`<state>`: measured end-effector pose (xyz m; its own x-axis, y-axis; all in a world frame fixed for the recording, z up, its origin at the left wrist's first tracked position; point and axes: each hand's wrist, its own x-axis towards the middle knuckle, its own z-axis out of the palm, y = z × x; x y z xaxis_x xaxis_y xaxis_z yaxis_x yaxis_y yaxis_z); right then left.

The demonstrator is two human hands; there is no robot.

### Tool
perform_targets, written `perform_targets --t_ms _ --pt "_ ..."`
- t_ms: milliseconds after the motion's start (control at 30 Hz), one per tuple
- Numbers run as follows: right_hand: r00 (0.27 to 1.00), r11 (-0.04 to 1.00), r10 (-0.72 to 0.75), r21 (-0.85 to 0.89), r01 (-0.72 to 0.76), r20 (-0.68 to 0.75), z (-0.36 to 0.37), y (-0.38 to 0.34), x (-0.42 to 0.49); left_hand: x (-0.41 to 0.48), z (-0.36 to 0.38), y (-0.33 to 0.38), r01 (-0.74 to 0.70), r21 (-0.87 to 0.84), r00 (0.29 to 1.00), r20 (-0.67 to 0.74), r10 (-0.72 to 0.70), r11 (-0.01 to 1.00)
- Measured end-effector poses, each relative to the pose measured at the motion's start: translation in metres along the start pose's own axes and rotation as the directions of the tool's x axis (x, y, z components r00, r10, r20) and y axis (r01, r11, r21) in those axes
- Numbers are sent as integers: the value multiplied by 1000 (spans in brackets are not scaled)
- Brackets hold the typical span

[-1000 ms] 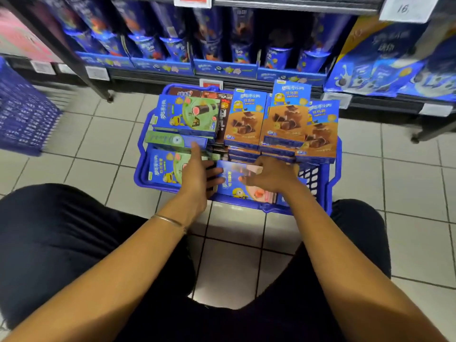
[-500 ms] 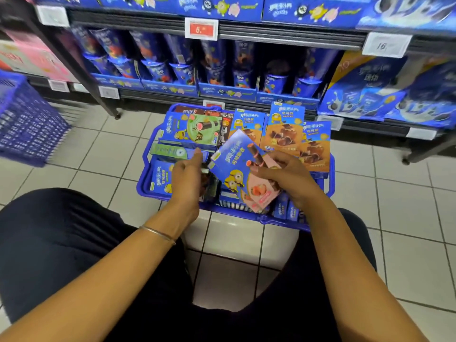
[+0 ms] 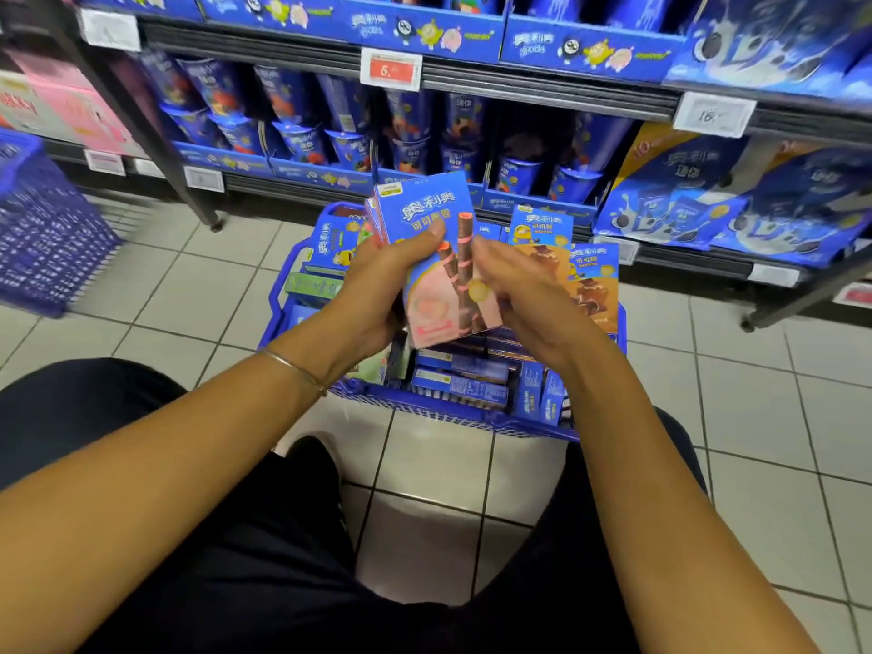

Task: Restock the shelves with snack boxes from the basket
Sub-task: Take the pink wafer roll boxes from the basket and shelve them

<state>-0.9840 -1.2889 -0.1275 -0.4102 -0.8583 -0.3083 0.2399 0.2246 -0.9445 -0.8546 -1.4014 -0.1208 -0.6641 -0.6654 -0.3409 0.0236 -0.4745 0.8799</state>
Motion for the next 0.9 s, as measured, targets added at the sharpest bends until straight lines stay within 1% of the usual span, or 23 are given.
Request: perform_targets --t_ms 33,67,100,133,167,200,233,367,433,500,600,667,800,900 --pt "999 999 34 16 -33 -37 -8 3 -1 2 -3 1 16 -17 1000 -6 -17 1000" --pt "992 996 85 -4 -86 -98 -18 8 -3 4 -5 2 39 -33 999 -12 -40 999" --pt "976 985 149 -67 -161 -162 -29 15 -6 5 -7 1 72 -41 997 -13 -72 997" --pt "954 954 213 -166 -249 -210 -41 24 -11 6 -9 -2 105 -46 994 -15 -106 993" --pt "934 904 267 -273 -328 -239 -51 34 -16 6 -9 -4 133 -50 991 -15 -134 990" --pt "919 853 296 -361 -377 -259 -58 45 -21 7 -9 -7 152 -57 988 -3 -153 987" --pt "914 817 294 -422 -392 -279 -63 55 -24 7 -8 -9 171 -63 985 14 -170 983" --pt "906 712 208 -578 -399 -370 -65 91 -20 9 1 -16 253 -44 965 78 -249 966" --pt "888 659 228 -608 -443 -399 -62 104 -13 9 4 -17 263 -37 961 92 -259 964" --pt "858 606 283 -613 -506 -429 -59 116 -8 12 7 -18 256 -32 963 94 -252 966" --pt "816 547 351 -606 -577 -460 -54 131 -4 15 11 -22 238 1 970 49 -238 971" --pt "804 552 350 -587 -592 -480 -51 137 -4 17 10 -24 228 4 974 16 -228 974" --pt "795 556 319 -577 -598 -515 -53 136 -3 20 7 -29 203 24 978 35 -204 979" --pt "794 549 255 -594 -589 -552 -55 128 -11 23 7 -29 191 43 981 29 -192 981"
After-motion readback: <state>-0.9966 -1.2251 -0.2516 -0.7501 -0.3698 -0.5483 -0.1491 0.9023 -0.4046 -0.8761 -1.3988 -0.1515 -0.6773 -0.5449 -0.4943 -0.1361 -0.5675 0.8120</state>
